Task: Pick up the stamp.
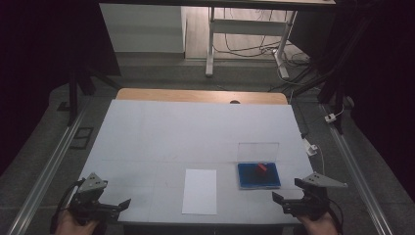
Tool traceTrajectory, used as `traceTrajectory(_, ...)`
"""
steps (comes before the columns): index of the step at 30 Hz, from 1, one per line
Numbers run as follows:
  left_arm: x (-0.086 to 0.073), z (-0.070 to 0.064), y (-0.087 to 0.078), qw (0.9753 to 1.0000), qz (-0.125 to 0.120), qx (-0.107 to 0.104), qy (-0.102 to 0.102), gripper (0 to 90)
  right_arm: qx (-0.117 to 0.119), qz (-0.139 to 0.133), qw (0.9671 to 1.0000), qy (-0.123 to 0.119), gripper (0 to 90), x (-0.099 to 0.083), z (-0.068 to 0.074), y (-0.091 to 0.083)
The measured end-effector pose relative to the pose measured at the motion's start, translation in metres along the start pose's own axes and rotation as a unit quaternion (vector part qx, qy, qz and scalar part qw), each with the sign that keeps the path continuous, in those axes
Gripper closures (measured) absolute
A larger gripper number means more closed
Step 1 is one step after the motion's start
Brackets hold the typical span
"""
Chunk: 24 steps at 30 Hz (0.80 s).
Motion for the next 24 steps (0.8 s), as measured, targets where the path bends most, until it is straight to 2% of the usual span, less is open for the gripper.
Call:
traceTrajectory(7, -0.0004, 0.0005, 0.0002, 1.0, 0.0, -0.01, -0.001, 0.0, 0.007, -0.005, 1.0, 0.002, 0.0, 0.0, -0.0007, -0.0001)
traceTrajectory(15, 0.0001, -0.0001, 0.0009, 0.9999, 0.003, -0.014, 0.002, 0.0, 0.007, 0.007, 0.9999, -0.004, 0.6, 0.0007, 0.0002, 0.0022)
traceTrajectory(24, -0.0005, -0.0004, -0.0001, 0.9999, 0.0, -0.011, 0.004, 0.0, 0.004, 0.011, 0.9999, -0.011, 0.0, 0.0014, 0.0014, 0.0027)
Point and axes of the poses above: each handheld gripper's, and its own axes: y roughly forward along the jaws, x roughly out of its top, z roughly to its left, the point moved 1 cm from there along y, roughly forward along the jaws, and after that the axes turned 2 degrees about z, right-handed, at the moved point
